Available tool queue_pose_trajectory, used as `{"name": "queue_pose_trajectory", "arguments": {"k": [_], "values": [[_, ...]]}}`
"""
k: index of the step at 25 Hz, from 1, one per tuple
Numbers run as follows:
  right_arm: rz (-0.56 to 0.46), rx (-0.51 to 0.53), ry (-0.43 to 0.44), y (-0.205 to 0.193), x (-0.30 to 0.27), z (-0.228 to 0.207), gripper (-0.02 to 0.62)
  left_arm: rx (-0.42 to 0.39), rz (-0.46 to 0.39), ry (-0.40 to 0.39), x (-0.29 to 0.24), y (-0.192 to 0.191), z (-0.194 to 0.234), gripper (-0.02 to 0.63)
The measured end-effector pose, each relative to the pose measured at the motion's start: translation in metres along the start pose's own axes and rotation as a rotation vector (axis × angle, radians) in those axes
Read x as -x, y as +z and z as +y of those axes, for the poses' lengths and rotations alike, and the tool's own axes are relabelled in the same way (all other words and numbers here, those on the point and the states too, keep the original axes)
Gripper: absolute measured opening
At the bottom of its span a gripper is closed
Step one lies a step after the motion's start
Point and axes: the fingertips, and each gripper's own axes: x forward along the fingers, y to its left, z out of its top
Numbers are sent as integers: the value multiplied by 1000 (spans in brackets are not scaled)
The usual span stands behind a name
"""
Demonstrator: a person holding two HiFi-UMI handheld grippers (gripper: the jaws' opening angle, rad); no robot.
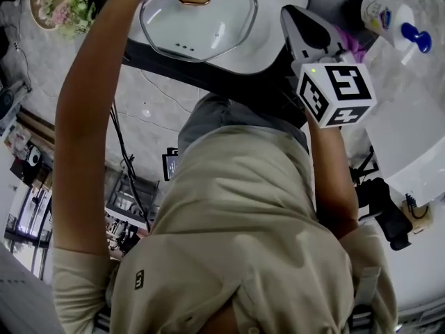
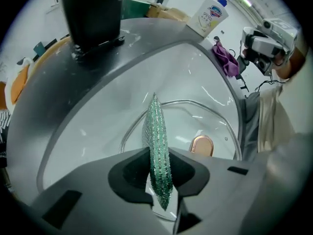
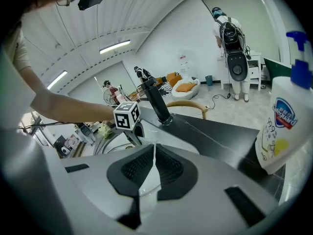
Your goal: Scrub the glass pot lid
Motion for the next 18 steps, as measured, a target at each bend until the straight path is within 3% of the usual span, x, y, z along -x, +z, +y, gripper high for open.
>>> {"name": "queue_pose_trajectory", "arguments": {"k": [11,18], "values": [[-6,-15,-8,-2,2,-7,28,-136,16,-91,-20,65,-32,87],[-13,-4,3,1,2,-1,28,-284,-5,-100,-25,92,-77,87]]}}
